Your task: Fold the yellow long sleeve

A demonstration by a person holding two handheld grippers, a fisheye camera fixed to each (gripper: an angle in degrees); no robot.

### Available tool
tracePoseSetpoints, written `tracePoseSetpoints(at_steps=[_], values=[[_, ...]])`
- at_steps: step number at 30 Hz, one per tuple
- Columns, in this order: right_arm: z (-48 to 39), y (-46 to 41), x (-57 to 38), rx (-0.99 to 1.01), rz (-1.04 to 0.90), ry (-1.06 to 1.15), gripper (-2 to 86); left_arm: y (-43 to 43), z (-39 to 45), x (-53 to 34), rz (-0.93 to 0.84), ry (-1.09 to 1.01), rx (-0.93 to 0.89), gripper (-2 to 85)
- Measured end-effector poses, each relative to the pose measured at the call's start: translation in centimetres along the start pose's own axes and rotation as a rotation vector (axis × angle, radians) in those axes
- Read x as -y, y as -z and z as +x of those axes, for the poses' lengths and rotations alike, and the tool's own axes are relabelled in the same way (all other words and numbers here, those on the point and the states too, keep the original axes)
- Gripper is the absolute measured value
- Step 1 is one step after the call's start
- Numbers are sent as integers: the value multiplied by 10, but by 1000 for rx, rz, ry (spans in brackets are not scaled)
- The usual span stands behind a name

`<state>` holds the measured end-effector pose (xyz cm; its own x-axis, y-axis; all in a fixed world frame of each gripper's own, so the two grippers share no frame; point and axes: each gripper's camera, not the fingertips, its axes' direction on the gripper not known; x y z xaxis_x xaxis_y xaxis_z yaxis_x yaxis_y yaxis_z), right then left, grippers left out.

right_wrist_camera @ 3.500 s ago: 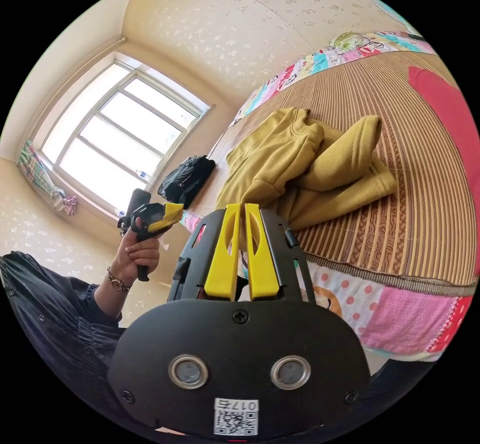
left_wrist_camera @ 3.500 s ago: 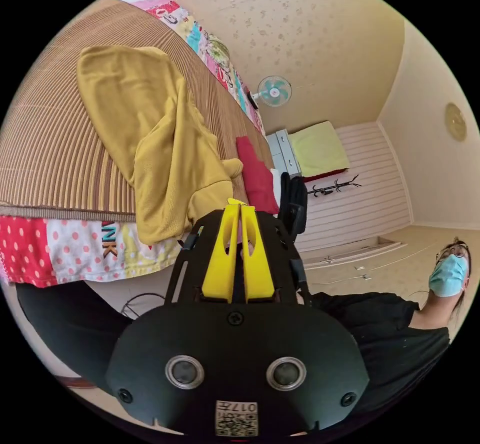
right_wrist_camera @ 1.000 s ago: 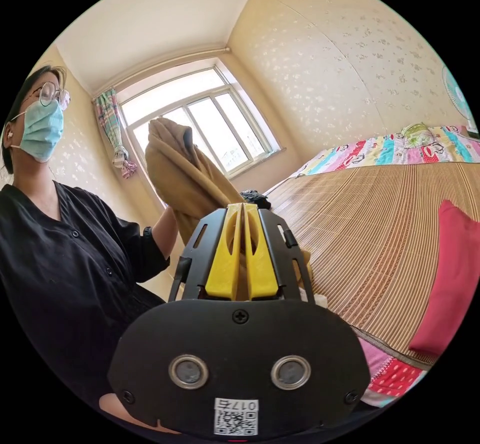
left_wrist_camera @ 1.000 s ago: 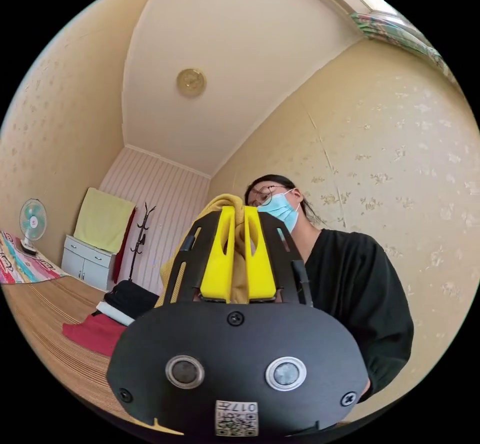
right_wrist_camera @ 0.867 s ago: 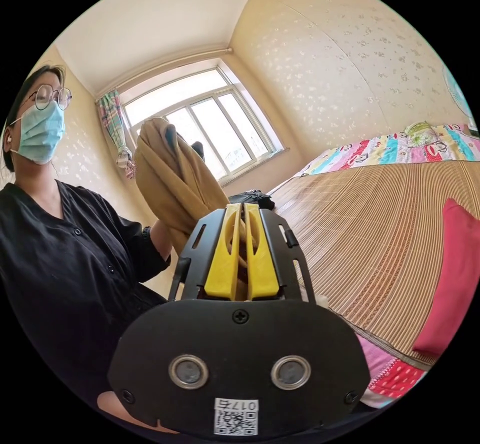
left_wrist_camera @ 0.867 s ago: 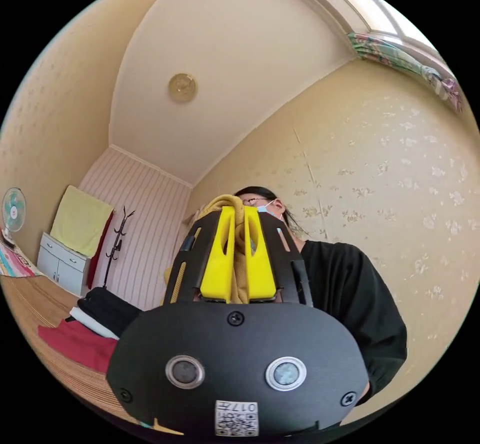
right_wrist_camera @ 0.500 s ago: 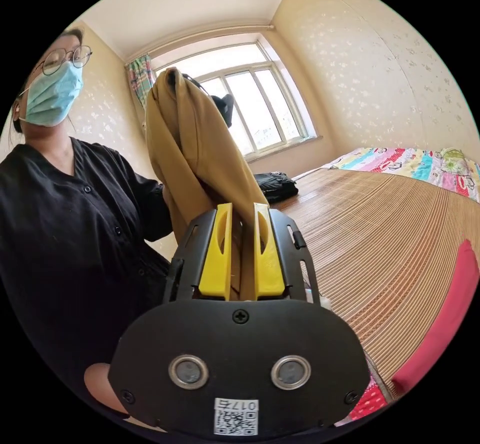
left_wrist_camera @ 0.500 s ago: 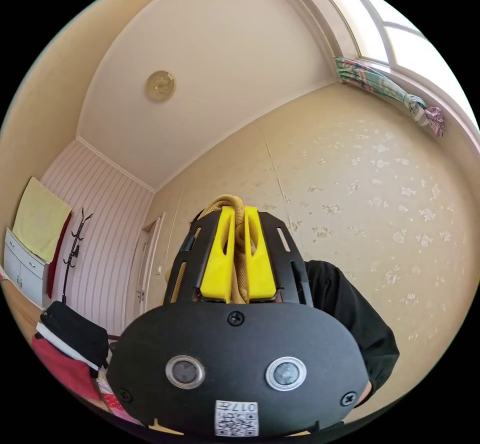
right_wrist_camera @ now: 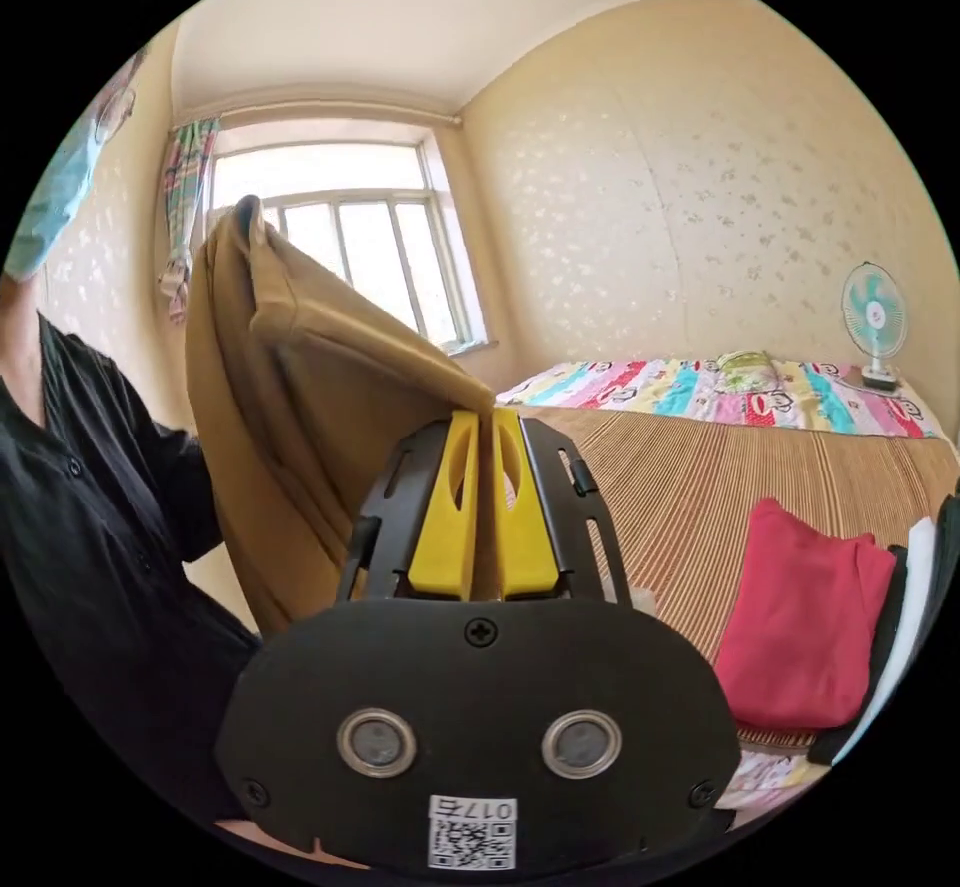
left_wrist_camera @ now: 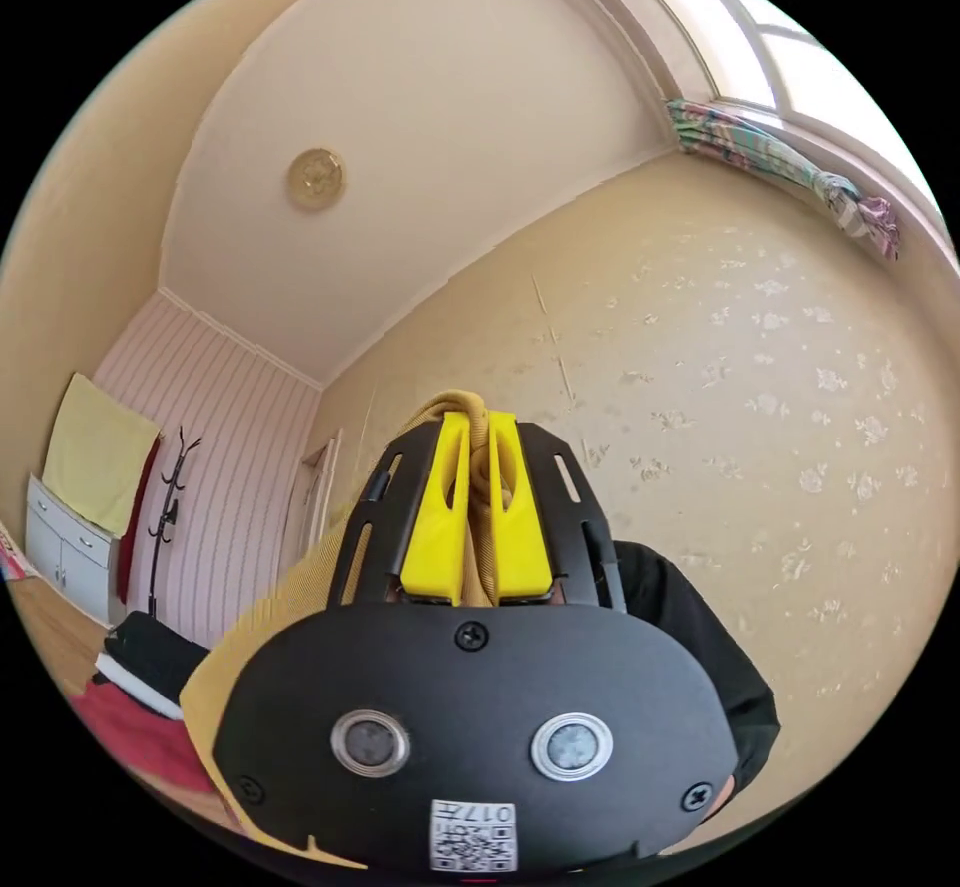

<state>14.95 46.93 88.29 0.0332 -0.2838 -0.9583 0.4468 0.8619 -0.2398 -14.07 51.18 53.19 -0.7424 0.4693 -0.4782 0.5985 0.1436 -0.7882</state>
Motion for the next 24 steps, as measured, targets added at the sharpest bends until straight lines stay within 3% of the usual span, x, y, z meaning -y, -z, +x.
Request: tracePoseSetpoints(at_steps=[7,12,14,18,24], values=[[-57,66,106,-203,265,141,28,5,40,11,-266,51,841,31],[-113,62,142,-266,388,196,28,-12,13,-10,-252,87,1117,30],[-128,62,148,-295,432,192,28,-33,-9,-17,-249,80,1318,30],[-153,57,156,-326,474,176,27,-93,-51,-29,-296,-17,1453,29],[-159,49,150,-388,544,151,28,-162,-86,-37,-72,-237,1557,28]])
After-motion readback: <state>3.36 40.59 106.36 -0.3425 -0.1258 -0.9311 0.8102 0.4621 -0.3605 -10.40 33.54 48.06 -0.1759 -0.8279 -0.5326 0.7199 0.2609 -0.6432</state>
